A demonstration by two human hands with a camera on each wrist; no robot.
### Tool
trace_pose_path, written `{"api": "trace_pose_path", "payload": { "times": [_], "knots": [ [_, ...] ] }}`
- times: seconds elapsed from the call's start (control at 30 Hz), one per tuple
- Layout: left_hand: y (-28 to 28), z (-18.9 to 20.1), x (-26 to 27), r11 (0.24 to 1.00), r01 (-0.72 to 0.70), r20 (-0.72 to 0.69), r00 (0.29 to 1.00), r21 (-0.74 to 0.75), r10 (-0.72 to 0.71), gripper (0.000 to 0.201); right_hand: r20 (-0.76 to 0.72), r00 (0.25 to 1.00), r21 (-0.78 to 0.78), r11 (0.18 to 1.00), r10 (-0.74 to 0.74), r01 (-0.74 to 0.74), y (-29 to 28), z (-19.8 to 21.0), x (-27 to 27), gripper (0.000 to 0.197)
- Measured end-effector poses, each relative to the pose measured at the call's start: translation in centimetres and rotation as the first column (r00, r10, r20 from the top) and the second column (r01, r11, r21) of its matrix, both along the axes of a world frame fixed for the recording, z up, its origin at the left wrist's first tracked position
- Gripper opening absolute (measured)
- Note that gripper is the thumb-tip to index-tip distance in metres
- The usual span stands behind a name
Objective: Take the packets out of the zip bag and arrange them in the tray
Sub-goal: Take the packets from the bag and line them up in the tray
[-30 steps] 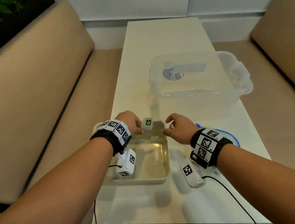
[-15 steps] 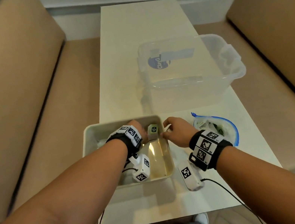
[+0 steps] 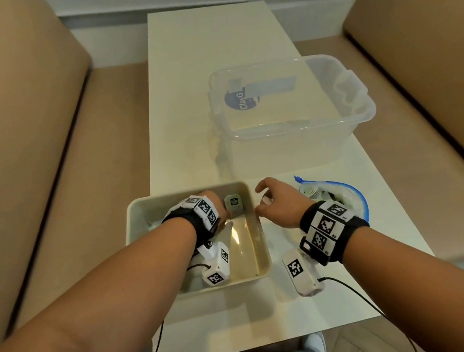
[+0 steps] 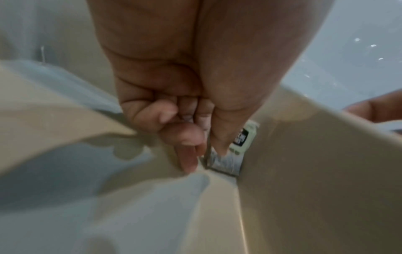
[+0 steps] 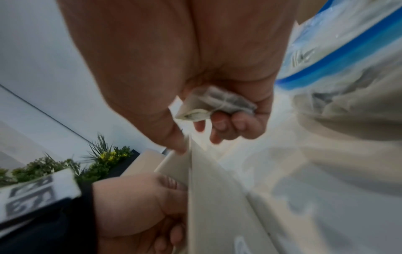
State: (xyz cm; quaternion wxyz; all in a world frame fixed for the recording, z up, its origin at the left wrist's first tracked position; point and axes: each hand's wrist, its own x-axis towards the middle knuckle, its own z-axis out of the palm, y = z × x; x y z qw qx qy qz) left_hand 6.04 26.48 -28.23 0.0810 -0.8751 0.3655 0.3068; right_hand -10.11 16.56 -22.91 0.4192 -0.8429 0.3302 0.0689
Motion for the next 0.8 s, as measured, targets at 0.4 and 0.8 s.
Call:
{"api": "trace_pose_path", "payload": {
  "times": [0.4, 0.8],
  "knots": [
    [2.7, 10.9, -2.7, 0.674, -0.153, -0.303, 0.946, -0.722, -0.110, 0.017, 0.299, 0.954, 0.403, 0.910, -0.031, -0.097, -0.3, 4.0, 0.5, 0.024],
    [2.3, 13.4, -3.2, 0.621, -0.092, -0.088, 0.995, -0.779, 0.038, 0.009, 0.363, 0.917, -0.218, 0.972, 0.162, -0.086, -1.6, 3.5, 0.6, 0.016]
  ]
}}
